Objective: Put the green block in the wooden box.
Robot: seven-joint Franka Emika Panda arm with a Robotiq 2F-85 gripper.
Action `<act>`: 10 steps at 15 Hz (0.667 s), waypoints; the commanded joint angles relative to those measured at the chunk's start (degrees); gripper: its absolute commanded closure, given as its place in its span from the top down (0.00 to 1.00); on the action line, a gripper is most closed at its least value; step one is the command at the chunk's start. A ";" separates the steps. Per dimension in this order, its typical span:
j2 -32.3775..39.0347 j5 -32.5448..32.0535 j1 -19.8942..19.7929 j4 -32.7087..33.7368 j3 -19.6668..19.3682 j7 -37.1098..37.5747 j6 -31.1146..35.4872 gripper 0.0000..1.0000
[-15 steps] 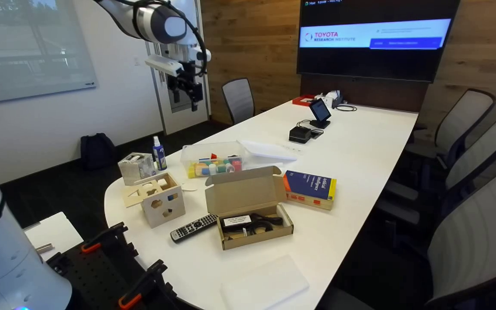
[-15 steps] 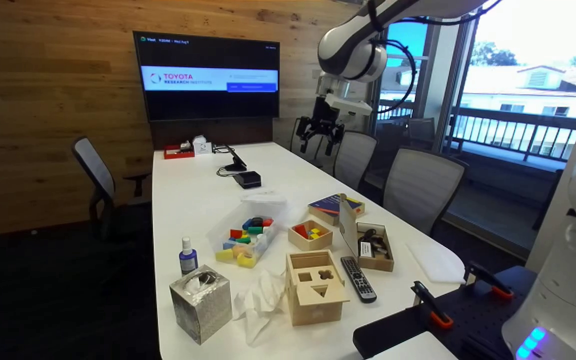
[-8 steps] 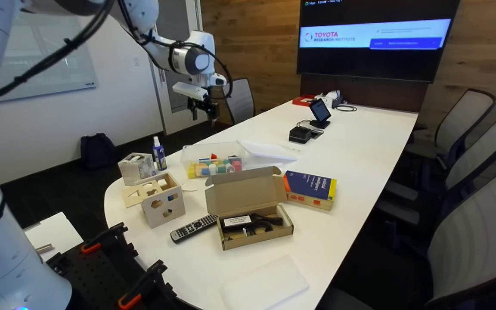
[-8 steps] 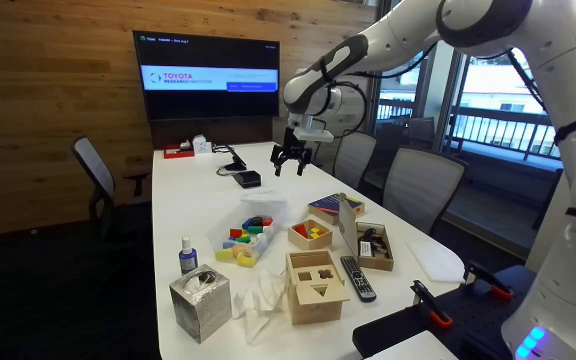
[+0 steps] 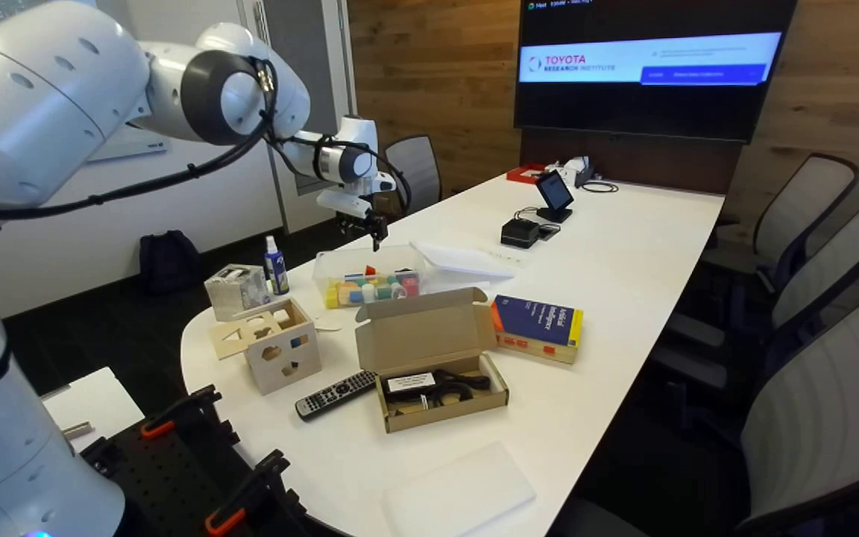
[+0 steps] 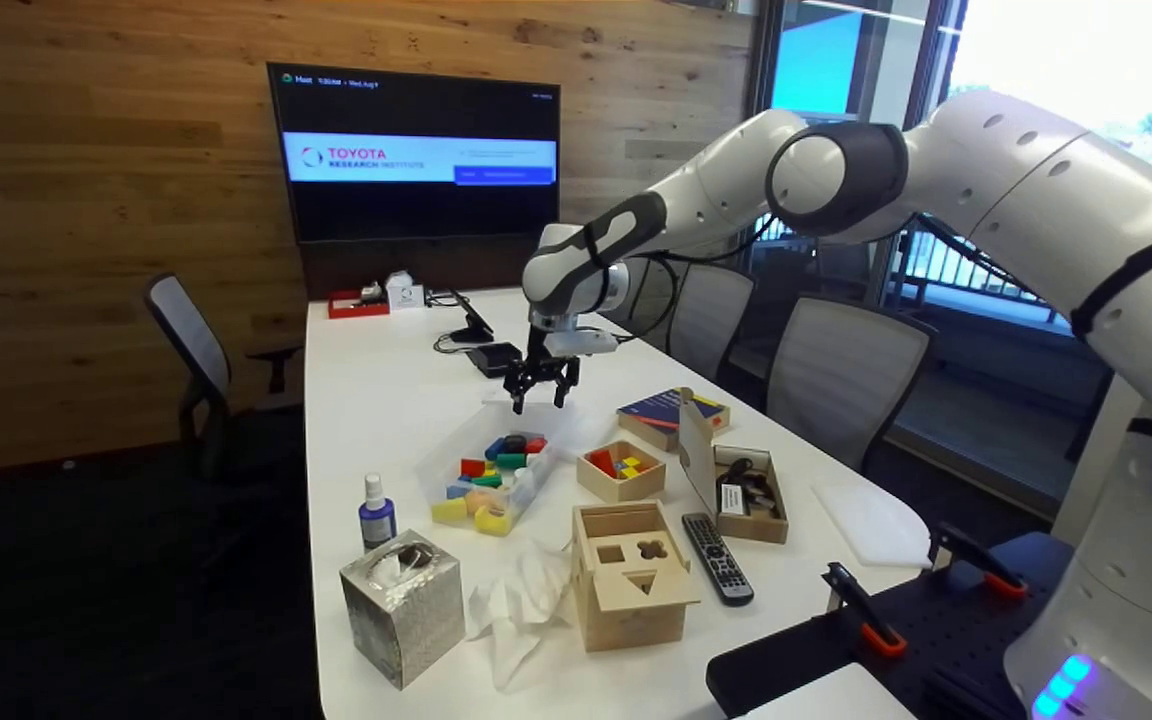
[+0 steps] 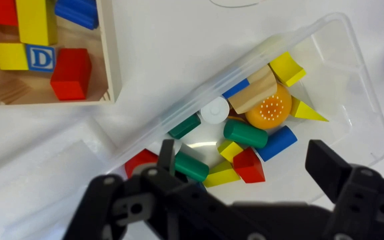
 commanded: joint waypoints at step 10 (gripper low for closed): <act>27.08 -5.80 6.72 36.83 -3.42 0.11 -11.19 1.00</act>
